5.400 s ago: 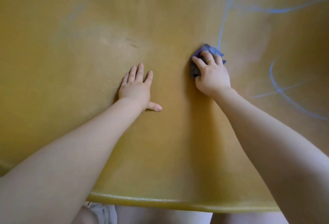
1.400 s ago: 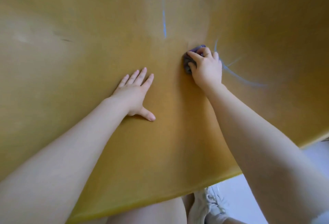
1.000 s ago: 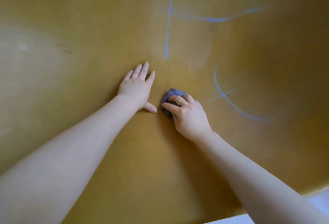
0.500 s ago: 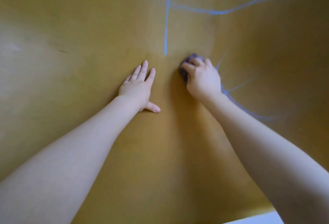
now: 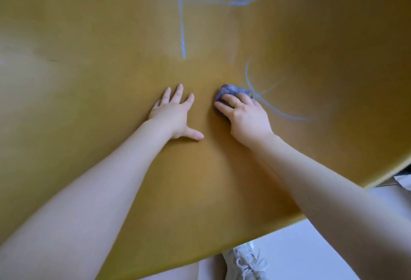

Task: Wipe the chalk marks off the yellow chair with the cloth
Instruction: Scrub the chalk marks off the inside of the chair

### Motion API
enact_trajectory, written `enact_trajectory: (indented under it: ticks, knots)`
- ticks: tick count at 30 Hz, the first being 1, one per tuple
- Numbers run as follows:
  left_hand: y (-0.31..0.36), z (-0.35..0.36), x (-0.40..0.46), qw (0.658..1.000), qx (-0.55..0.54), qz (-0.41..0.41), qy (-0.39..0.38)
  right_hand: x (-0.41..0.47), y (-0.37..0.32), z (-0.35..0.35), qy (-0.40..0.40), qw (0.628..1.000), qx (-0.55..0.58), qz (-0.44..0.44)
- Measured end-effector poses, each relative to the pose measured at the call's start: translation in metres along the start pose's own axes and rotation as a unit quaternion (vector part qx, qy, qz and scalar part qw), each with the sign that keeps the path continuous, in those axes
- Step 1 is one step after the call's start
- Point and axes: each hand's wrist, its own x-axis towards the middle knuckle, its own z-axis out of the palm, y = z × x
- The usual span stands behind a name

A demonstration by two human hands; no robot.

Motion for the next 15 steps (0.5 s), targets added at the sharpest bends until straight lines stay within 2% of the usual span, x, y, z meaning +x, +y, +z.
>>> enact_trajectory:
  ticks: [4,8,13,15]
  knots:
    - [0.004,0.008,0.004,1.0,0.0,-0.009,-0.002,0.048,0.037,-0.008,0.023,0.997,-0.032,0.073]
    - [0.002,0.01,0.007,1.0,-0.014,-0.01,-0.003,0.059,0.045,-0.003,0.038,0.994,0.016,0.102]
    - [0.002,0.011,0.007,1.0,-0.024,-0.005,0.011,-0.001,0.017,0.004,0.063,0.995,0.081,0.02]
    - [0.002,0.011,0.005,1.0,-0.027,-0.007,0.013,-0.038,0.0,0.001,0.04,0.994,0.095,-0.022]
